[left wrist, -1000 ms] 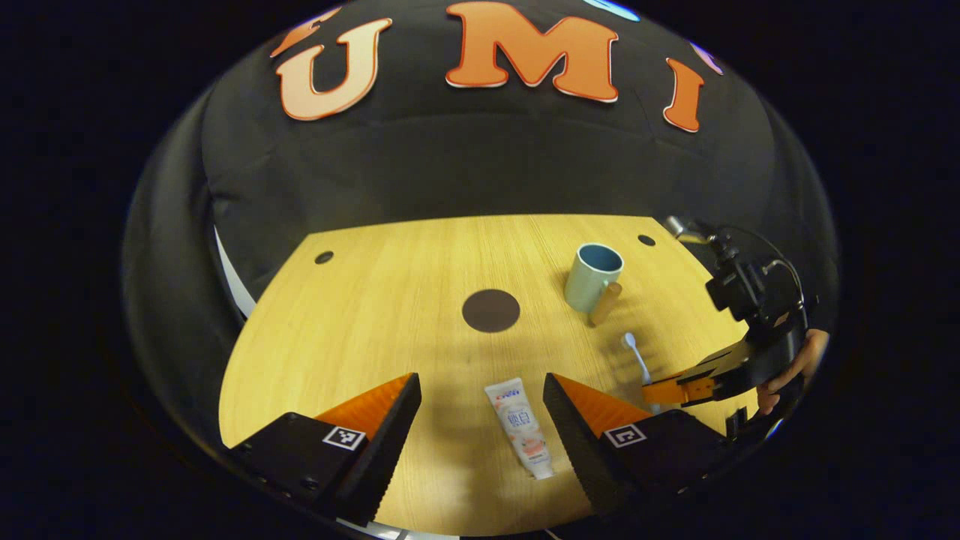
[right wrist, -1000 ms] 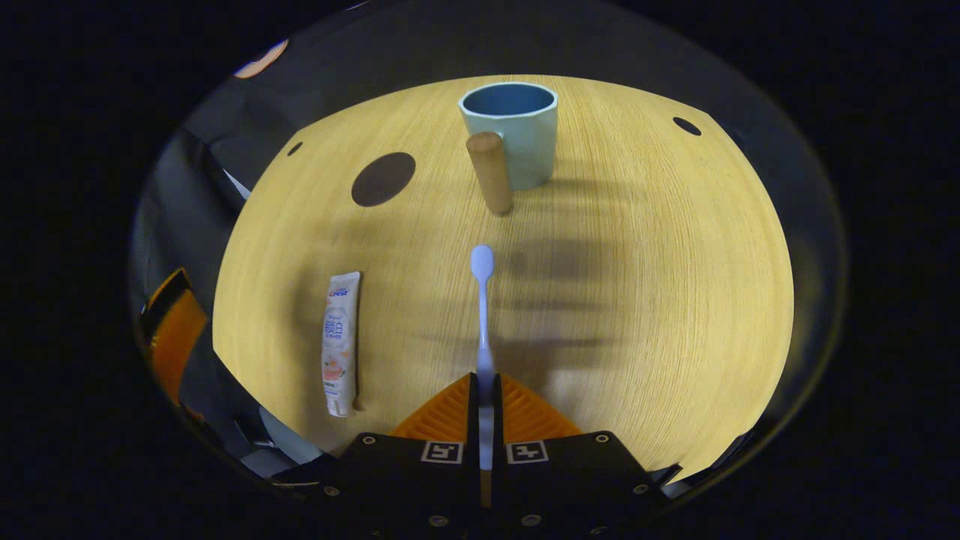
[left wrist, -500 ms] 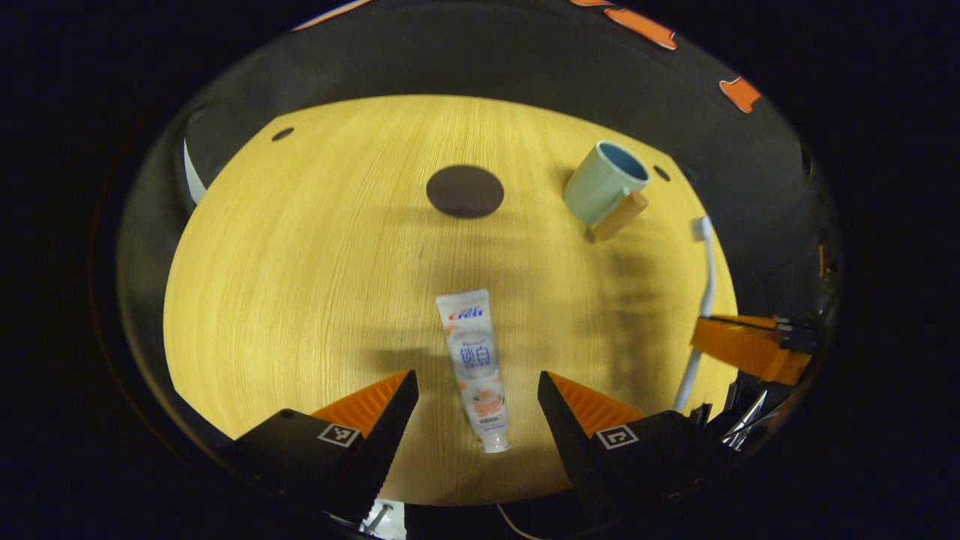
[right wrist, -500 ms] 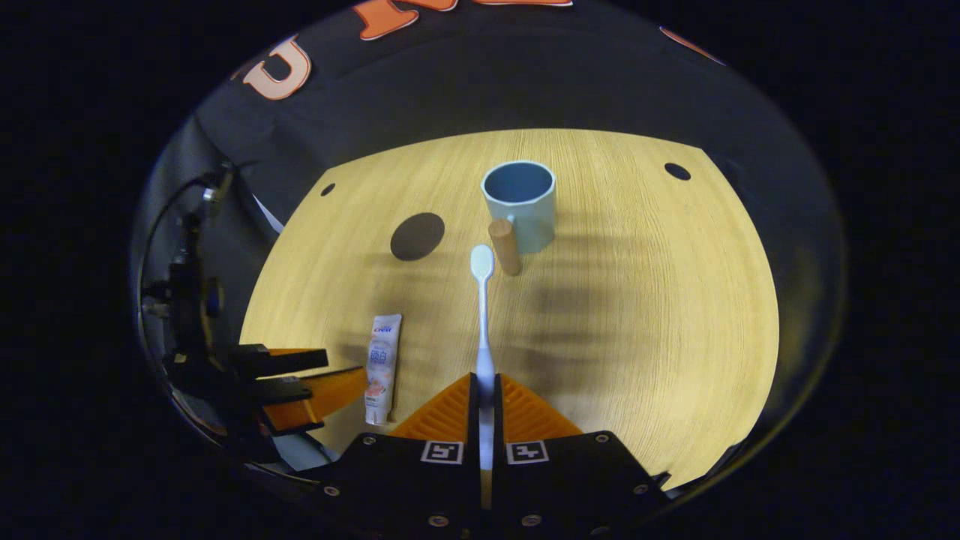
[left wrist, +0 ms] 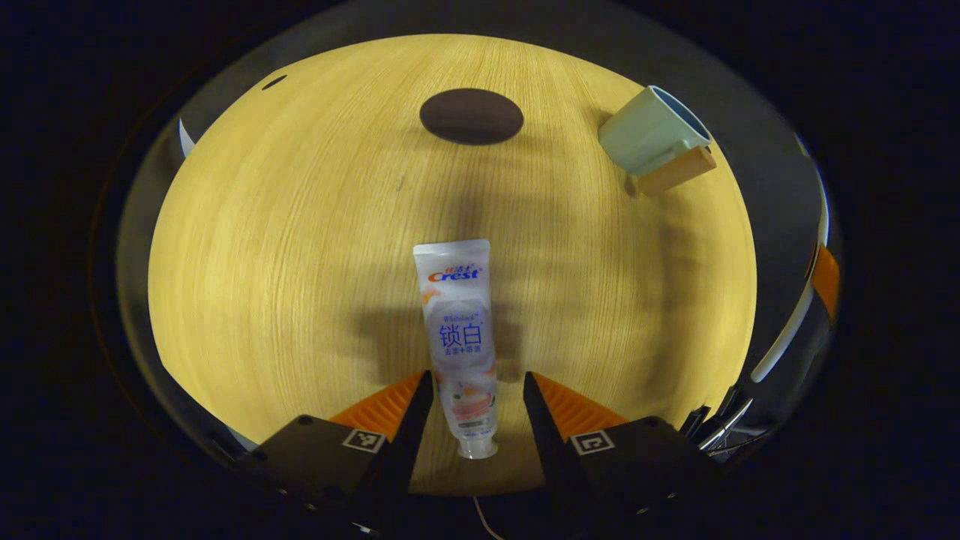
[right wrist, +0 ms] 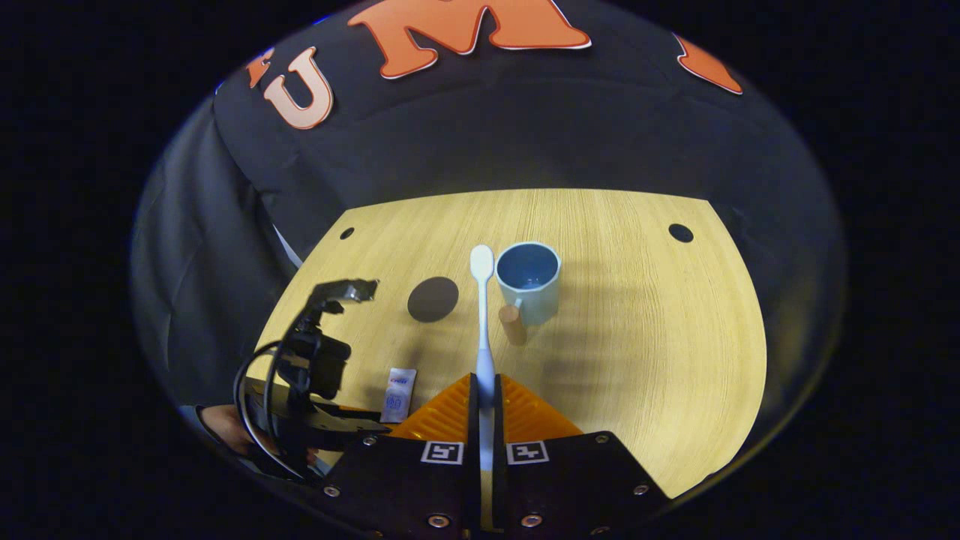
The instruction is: Put the toothbrush and toothpaste on the desktop into the cup, then pick up the cup and place it on the coaster on the desktop.
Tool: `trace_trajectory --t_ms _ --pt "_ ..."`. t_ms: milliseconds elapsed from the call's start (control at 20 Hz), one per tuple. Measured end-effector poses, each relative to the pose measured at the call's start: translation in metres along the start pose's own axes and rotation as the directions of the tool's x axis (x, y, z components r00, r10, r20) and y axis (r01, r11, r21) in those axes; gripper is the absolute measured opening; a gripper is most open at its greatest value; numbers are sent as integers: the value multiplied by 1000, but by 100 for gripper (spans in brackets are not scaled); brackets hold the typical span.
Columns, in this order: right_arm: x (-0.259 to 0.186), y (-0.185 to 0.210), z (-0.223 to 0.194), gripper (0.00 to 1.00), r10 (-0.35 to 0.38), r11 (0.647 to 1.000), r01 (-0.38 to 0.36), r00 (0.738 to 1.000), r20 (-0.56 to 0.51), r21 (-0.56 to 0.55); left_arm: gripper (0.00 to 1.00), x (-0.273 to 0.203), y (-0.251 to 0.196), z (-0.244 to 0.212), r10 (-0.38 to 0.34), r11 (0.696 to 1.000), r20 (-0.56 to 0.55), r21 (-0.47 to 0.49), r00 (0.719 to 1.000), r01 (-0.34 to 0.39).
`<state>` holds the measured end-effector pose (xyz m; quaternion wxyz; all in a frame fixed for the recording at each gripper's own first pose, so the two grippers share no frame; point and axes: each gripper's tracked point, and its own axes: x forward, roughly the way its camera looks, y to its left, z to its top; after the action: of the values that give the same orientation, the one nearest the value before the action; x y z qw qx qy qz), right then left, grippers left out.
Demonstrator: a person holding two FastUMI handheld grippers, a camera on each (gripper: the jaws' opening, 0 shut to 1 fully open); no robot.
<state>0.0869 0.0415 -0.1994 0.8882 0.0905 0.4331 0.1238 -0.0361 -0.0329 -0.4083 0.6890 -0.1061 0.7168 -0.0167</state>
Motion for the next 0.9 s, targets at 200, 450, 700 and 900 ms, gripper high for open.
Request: trace_trajectory --t_ms 200,450,700,900 --pt "-1 4 27 6 10 1000 -10 998 58 -4 48 16 2 -5 -16 998 -53 -55 998 13" --pt "12 3 45 7 14 1000 -15 996 93 0 25 12 -5 -3 -30 1000 -36 1 999 30" --pt "24 -4 64 6 8 1000 -12 987 163 19 14 -6 -3 7 -47 999 24 21 999 47" --pt "31 -11 89 7 -21 1000 23 966 259 -1 13 -27 6 8 -35 999 75 42 997 32"
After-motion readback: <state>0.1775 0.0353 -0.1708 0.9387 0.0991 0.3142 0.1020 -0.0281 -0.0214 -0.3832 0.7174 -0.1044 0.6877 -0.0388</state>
